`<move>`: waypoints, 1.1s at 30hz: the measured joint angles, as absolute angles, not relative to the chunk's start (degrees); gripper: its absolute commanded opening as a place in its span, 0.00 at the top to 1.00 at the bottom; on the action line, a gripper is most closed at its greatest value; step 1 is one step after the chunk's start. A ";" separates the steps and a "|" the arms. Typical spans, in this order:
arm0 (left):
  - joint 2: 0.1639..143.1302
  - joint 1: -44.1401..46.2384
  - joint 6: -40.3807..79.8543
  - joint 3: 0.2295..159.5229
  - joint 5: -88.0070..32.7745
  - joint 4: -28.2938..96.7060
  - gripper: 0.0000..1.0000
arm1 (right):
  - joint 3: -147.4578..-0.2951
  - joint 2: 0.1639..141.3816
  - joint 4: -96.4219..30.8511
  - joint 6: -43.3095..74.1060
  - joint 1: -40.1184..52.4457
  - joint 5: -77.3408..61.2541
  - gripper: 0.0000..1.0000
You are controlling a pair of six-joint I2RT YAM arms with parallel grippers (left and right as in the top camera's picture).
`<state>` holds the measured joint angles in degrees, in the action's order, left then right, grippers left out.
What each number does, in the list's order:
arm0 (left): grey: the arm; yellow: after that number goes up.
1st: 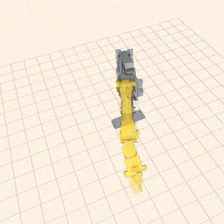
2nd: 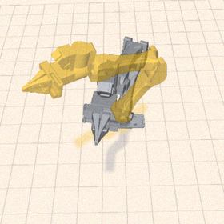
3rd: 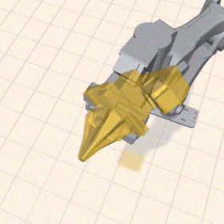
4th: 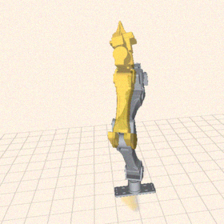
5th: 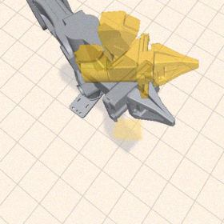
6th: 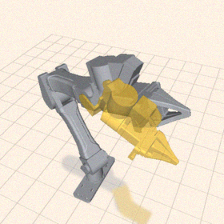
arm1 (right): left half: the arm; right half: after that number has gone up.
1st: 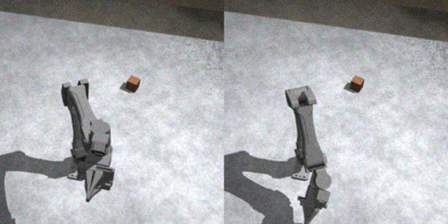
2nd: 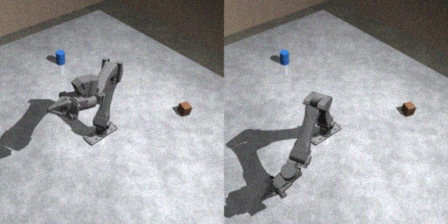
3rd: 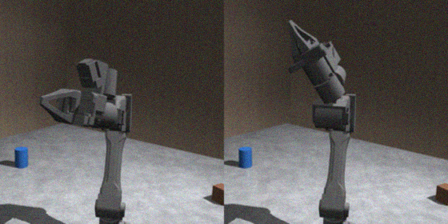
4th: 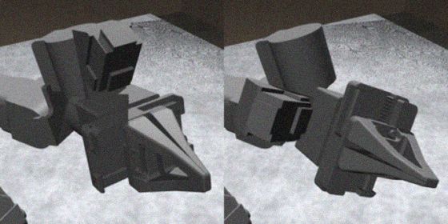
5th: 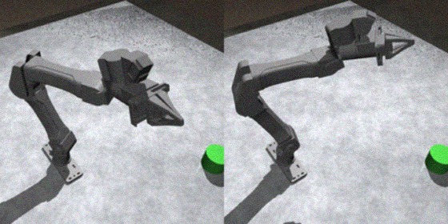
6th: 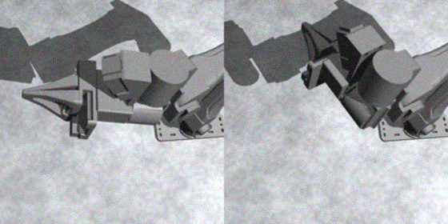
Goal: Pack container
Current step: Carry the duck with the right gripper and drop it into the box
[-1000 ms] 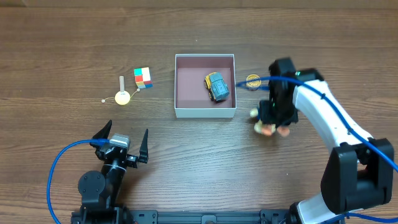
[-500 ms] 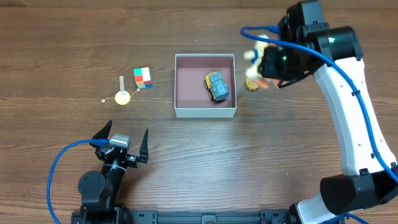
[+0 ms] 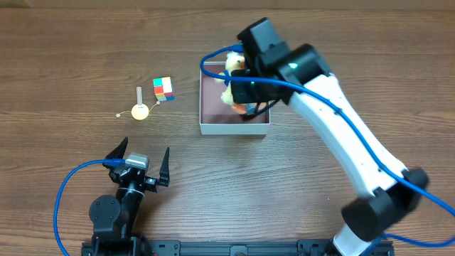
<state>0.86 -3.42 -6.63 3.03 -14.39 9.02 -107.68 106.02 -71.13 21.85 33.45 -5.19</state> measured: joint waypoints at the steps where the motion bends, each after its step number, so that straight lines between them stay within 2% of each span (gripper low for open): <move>1: 0.86 -3.42 -6.63 3.03 -14.39 9.02 0.00 | -107.68 107.37 -70.89 22.22 33.54 -4.91 0.72; 7: 0.86 -3.42 -6.63 3.03 -14.39 9.02 0.00 | -107.68 113.80 -68.47 23.55 34.04 -3.99 0.67; 15: 0.86 -3.42 -6.63 3.03 -14.39 9.02 0.00 | -107.68 115.66 -67.64 23.99 34.54 -3.99 0.61; 25: 0.86 -3.42 -6.63 3.03 -14.39 9.02 0.00 | -107.68 115.81 -67.59 24.01 34.54 -3.99 0.47; 33: 0.86 -3.42 -6.63 3.03 -14.39 9.02 0.00 | -107.68 115.83 -67.51 23.97 34.54 -3.97 0.46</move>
